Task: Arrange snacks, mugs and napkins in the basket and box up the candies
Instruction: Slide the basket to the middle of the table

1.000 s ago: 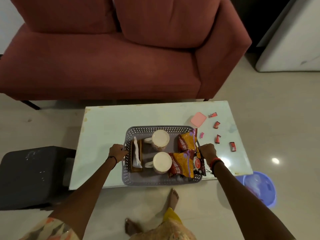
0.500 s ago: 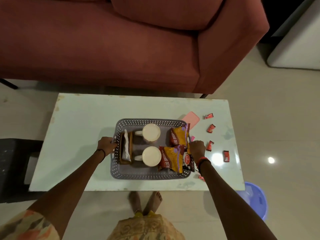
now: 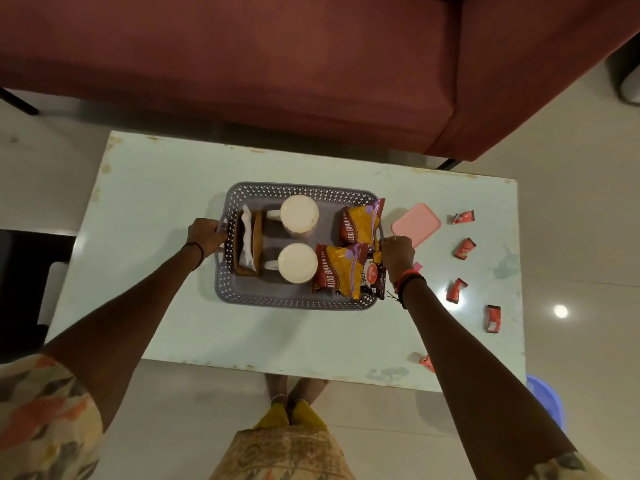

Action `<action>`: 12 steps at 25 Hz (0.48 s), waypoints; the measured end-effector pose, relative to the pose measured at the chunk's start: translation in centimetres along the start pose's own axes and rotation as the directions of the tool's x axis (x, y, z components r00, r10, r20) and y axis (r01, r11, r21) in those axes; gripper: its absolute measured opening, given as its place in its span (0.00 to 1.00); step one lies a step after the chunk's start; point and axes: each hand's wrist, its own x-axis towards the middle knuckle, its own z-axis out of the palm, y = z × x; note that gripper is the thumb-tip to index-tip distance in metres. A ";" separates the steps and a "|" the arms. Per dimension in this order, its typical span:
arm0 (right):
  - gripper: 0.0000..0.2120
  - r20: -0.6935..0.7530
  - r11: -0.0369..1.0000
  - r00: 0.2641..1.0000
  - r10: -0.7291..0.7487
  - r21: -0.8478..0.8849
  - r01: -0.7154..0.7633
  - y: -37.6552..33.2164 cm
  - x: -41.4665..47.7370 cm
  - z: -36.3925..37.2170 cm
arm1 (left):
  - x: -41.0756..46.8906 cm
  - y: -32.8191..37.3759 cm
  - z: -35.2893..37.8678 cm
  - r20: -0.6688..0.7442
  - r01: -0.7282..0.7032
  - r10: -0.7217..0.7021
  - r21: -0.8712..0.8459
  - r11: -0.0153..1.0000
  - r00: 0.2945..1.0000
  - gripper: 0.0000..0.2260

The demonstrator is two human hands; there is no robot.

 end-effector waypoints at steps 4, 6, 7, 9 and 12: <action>0.11 -0.063 1.000 0.998 -0.018 0.008 0.019 -0.7 0.7 1.6 | 1.4 -0.5 -0.1 0.001 0.006 -0.006 -0.016 1.000 1.000 0.11; 0.11 -0.047 1.000 0.999 -0.002 0.027 0.003 -0.5 0.9 1.9 | 1.8 -0.6 -0.1 0.008 0.011 -0.011 -0.042 0.999 1.000 0.12; 0.11 -0.042 1.000 0.999 0.005 0.025 -0.004 -0.4 1.0 1.9 | 2.1 -0.7 -0.1 0.013 0.012 -0.012 -0.052 0.999 1.000 0.13; 0.13 -0.009 1.000 1.000 0.012 -0.016 -0.012 -0.4 1.0 1.9 | 2.5 -0.9 -0.2 0.028 0.015 -0.013 -0.062 0.998 1.000 0.13; 0.14 0.018 0.999 0.999 0.032 -0.038 -0.031 -0.9 0.6 1.5 | 2.8 -1.2 -0.3 0.061 0.016 -0.012 -0.066 0.998 0.998 0.11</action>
